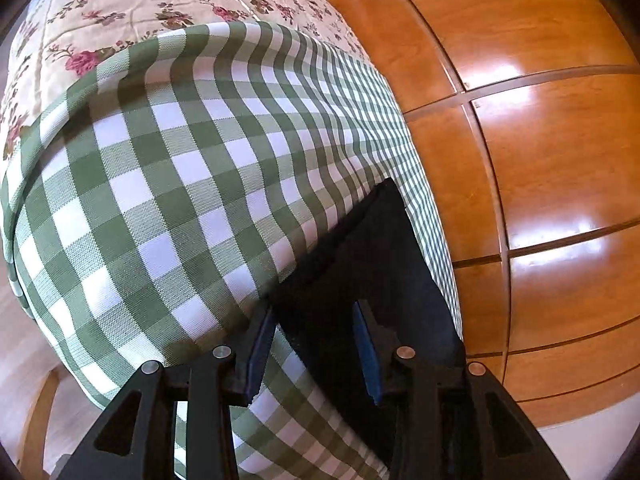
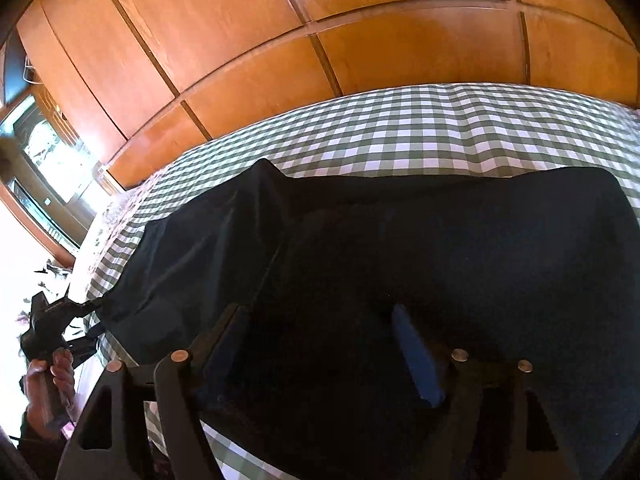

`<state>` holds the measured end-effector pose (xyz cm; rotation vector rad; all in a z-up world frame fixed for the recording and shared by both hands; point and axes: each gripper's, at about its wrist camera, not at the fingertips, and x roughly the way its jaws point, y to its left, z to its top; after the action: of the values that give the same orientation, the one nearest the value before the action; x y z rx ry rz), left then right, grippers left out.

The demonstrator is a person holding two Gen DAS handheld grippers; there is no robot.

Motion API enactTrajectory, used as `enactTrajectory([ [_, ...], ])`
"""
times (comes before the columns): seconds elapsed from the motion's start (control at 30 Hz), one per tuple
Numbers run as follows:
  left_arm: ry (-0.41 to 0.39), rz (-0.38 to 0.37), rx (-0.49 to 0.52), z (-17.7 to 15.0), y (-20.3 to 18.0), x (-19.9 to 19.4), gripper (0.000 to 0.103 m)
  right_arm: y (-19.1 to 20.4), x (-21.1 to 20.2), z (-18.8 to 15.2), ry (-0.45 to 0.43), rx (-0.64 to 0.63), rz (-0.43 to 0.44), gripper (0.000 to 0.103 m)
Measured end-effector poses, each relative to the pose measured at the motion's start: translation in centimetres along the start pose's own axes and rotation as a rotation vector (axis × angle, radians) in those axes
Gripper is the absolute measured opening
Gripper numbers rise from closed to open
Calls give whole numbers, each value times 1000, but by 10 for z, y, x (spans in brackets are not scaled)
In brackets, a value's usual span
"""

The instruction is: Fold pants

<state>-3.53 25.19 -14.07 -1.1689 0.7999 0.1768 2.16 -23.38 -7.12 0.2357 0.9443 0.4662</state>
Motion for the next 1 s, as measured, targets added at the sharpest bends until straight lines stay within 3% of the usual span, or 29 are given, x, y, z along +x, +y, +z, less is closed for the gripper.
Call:
enactTrajectory([
  [0.13, 0, 48, 26, 4, -15, 4, 25, 1, -1, -2, 0, -11, -1, 77],
  [0.27, -50, 66, 167, 0, -52, 3, 19, 4, 0, -2, 6, -25, -12, 77],
  [0.37, -93, -25, 380, -18, -100, -7, 14, 4, 0, 0, 14, -35, -18, 76],
  [0.4, -91, -73, 496, -32, -126, -9, 14, 5, -1, 2, 23, -35, -22, 76],
  [0.53, -11, -192, 784, -82, -182, -3, 14, 8, -14, 14, 11, -21, -26, 74],
  [0.6, 49, -244, 893, -111, -200, 6, 14, 13, -25, 22, -11, -12, 61, 74],
  [0.7, 115, -271, 991, -142, -213, 19, 14, 23, -33, 35, -14, 14, 259, 74],
  [0.83, 194, -302, 1042, -168, -217, 32, 14, 45, -19, 54, 47, 17, 451, 76],
  [0.9, 208, -316, 1065, -175, -218, 33, 14, 55, -5, 62, 84, 22, 492, 76],
  [1.0, 222, -328, 1086, -180, -218, 33, 14, 73, 23, 69, 155, 11, 485, 76],
])
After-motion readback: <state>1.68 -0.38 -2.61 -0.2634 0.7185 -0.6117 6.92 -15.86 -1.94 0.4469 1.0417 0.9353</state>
